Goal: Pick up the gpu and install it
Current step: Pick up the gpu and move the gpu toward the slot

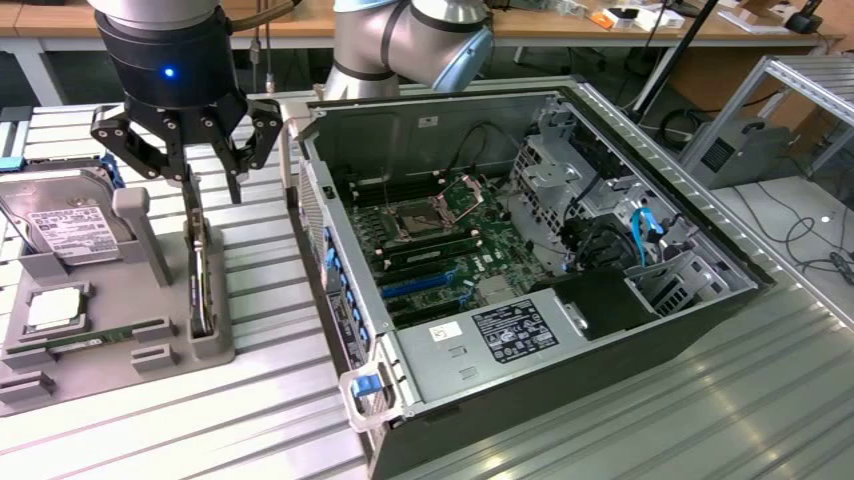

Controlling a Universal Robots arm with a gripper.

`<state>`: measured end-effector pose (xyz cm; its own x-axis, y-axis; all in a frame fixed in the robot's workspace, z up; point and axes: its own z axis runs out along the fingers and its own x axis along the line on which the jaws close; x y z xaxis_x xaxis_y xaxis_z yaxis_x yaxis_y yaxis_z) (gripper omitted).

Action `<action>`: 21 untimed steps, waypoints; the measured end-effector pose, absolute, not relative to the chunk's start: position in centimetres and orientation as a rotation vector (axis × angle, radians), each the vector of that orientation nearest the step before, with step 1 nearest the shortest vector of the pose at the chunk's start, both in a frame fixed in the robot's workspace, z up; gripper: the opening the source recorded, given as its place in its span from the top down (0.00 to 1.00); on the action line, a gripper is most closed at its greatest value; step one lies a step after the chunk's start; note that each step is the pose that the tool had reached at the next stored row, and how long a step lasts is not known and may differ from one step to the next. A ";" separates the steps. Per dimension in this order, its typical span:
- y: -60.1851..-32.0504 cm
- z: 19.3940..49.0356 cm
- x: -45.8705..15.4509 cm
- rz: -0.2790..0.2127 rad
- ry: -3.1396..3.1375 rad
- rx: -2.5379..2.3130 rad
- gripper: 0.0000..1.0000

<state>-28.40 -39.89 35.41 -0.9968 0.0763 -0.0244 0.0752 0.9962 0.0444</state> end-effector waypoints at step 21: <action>-39.9 34.9 -28.5 0.068 3.113 0.118 0.58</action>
